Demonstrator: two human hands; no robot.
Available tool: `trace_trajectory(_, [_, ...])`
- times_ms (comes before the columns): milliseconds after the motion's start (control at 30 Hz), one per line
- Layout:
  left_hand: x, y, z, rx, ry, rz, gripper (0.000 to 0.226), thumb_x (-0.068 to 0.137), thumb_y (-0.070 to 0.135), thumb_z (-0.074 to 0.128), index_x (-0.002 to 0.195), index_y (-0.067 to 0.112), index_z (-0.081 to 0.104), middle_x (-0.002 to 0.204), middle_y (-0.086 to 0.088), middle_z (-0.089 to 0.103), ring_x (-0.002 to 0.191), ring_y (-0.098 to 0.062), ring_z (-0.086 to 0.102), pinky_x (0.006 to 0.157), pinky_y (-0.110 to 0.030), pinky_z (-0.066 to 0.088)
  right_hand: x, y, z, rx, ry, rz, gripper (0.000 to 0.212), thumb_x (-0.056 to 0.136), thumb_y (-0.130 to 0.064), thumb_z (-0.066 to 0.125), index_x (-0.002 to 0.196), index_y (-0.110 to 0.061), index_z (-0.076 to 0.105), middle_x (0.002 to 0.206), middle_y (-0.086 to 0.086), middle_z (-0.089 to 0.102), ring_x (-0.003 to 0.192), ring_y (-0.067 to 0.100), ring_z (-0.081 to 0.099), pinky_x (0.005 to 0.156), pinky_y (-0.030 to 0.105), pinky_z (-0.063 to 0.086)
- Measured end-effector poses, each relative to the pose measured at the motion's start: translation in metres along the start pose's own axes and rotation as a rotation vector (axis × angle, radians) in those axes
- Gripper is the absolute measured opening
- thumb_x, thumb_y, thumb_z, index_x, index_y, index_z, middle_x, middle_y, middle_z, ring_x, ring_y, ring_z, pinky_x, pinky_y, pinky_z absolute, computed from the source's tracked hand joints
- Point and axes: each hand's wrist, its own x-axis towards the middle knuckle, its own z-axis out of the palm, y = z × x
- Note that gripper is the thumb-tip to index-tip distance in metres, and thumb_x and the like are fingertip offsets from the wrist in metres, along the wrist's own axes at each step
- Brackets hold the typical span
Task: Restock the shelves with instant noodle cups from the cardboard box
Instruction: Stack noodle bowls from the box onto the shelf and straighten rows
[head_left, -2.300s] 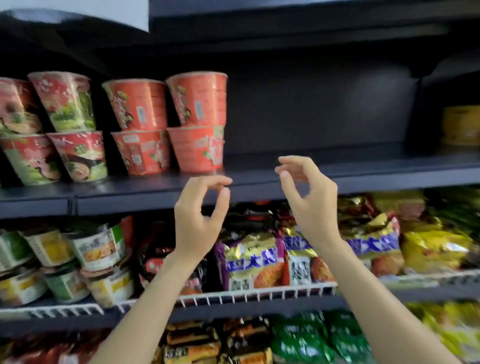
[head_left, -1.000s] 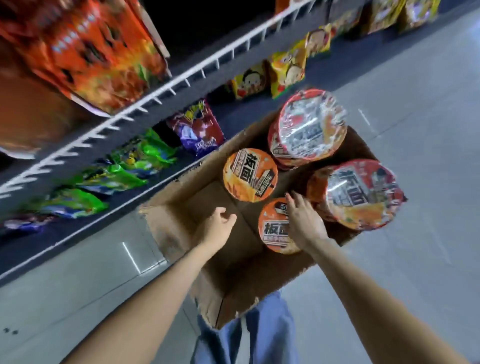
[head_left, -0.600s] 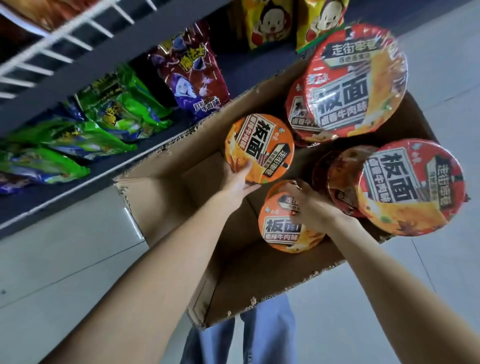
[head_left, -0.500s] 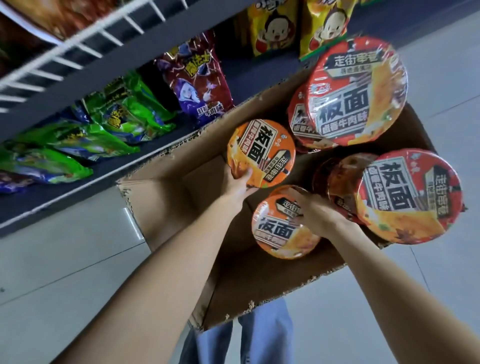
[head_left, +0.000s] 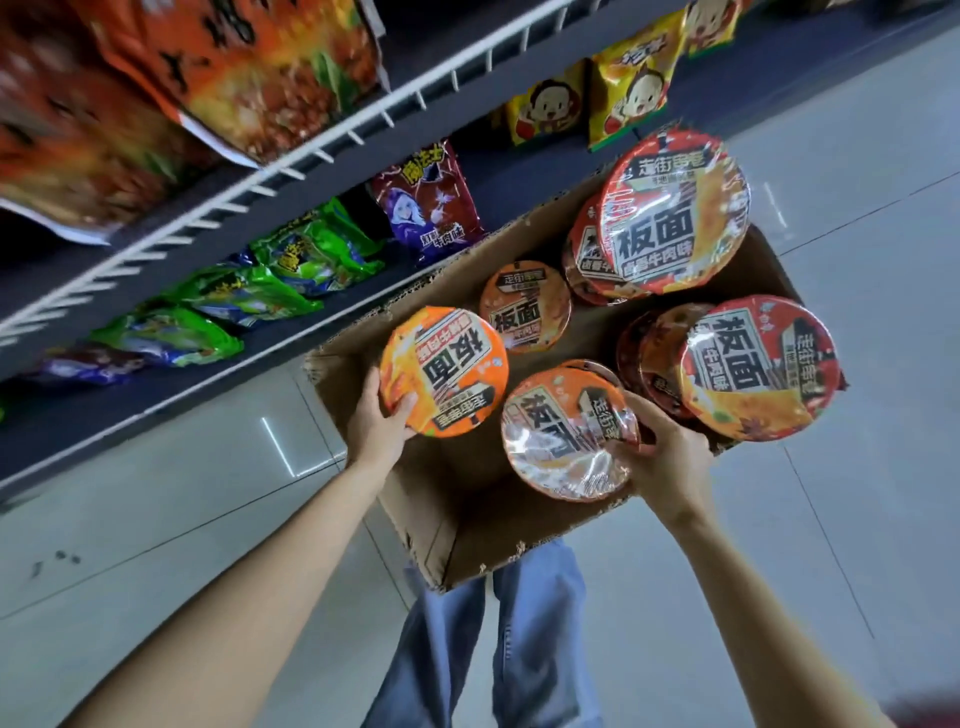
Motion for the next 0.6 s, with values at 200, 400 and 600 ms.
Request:
trace_trajectory(200, [-0.073,0.058,-0.044,0.172,0.005,0.053,0.063,0.089,0.027,0.062,0.144,0.018,0.033,0.136,-0.012,0.05,0.121,-0.034,0.051,0.094,-0.05,0.049,-0.09,-0.055,-0.068,0.707,-0.007,0.09,0.055,0.081,0.005,0.068,0.127,-0.022,0.057,0.098,0.001,0.072,0.073,0.017,0.067,0.058,0.032,0.057])
trace_trajectory(400, [-0.199,0.155,-0.09,0.011,-0.26,0.141,0.051,0.085,0.029,0.068,0.129,0.027,0.044,0.117,-0.001,0.058,0.108,-0.026,0.058,0.077,-0.044,0.056,-0.186,-0.149,-0.157,0.872,-0.02,0.007,0.048,0.081,0.002,0.067,0.118,-0.028,0.06,0.092,-0.008,0.074,0.079,0.012,0.069,0.058,0.024,0.055])
trace_trajectory(600, [-0.301,0.215,-0.153,0.154,-0.38,0.321,0.054,0.087,0.014,0.06,0.137,0.016,0.041,0.129,-0.014,0.054,0.117,-0.034,0.055,0.089,-0.05,0.052,-0.289,-0.232,-0.237,0.745,-0.019,-0.223,0.062,0.075,-0.004,0.075,0.128,-0.029,0.054,0.107,-0.005,0.067,0.08,0.014,0.066,0.063,0.024,0.056])
